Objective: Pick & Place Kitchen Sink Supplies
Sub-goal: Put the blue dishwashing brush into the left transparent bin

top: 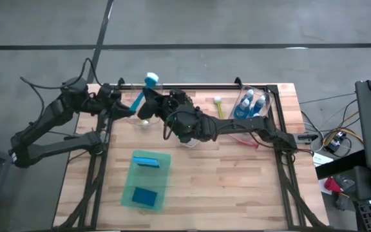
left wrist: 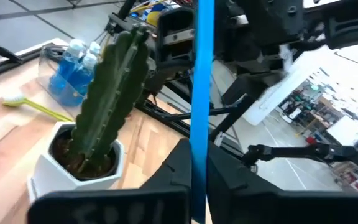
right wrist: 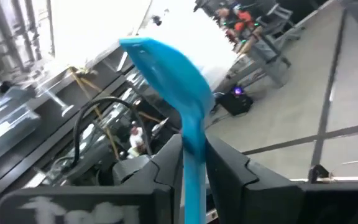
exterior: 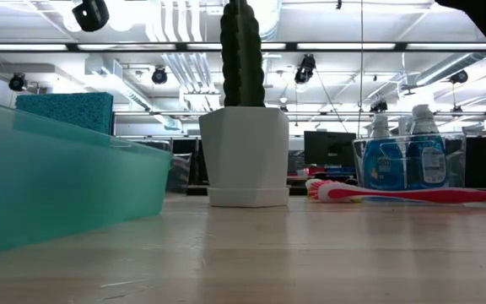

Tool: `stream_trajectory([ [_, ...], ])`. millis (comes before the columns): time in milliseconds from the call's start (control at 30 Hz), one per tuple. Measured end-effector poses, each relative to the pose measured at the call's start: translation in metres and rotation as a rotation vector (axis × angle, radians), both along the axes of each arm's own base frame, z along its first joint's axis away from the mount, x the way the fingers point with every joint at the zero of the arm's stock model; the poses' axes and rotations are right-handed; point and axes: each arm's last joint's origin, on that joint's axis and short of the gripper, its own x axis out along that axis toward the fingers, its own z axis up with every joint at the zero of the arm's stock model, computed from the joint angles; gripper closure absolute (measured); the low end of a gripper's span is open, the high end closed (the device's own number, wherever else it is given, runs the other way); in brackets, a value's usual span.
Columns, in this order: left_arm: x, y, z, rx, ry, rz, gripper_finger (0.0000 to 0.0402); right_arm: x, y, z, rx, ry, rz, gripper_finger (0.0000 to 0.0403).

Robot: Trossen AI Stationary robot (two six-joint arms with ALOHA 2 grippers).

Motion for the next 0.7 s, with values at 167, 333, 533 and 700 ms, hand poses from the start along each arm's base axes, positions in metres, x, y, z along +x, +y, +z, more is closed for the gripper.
stream_trajectory([
  [167,-0.001,-0.001,0.003,0.005,-0.022,-0.001,0.038,-0.001,-0.001,0.005,-0.037,0.0,0.073,0.0313],
  [333,-0.002,-0.001,0.009,-0.001,-0.07,0.024,0.038,-0.011,0.0,0.021,-0.147,0.054,0.137,0.0281],
  [533,-0.002,0.005,0.01,-0.054,-0.069,0.222,0.0386,-0.041,0.013,0.059,-0.324,0.116,0.151,0.0263],
  [700,0.001,0.014,0.006,-0.098,-0.043,0.439,0.0374,-0.079,0.022,0.094,-0.502,0.253,0.161,0.0265],
])
